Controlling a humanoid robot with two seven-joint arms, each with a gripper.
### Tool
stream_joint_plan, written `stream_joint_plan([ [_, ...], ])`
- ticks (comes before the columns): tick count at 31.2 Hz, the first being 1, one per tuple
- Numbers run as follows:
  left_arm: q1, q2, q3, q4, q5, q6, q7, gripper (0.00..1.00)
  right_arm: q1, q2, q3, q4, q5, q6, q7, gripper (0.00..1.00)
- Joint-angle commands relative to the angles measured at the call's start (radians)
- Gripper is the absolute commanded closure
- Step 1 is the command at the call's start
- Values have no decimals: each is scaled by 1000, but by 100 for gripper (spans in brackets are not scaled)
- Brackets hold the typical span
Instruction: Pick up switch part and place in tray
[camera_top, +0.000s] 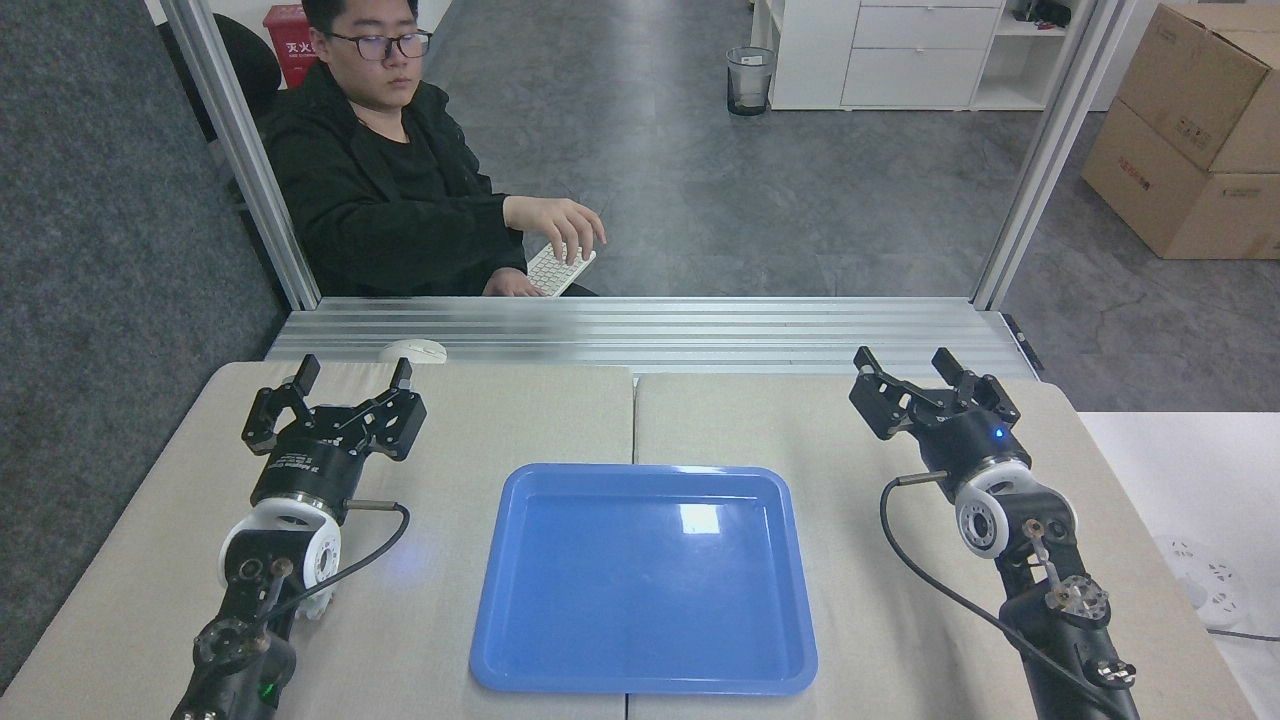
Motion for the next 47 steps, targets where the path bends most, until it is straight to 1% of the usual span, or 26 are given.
stream_joint_plan([
  [1, -1, -31, -31, -44, 0, 14, -2, 2, 0, 5, -4, -2, 2, 1, -7, 0],
  [5, 1, -31, -32, -44, 0, 14, -4, 2, 0, 7, -7, -2, 2, 1, -12, 0],
  [10, -2, -30, -32, -44, 0, 14, -5, 2, 0, 27, -6, -5, 1, 37, -56, 0],
  [47, 8, -26, -34, -44, 0, 2, -8, 1, 2, 30, -9, -6, 1, 34, -59, 0],
])
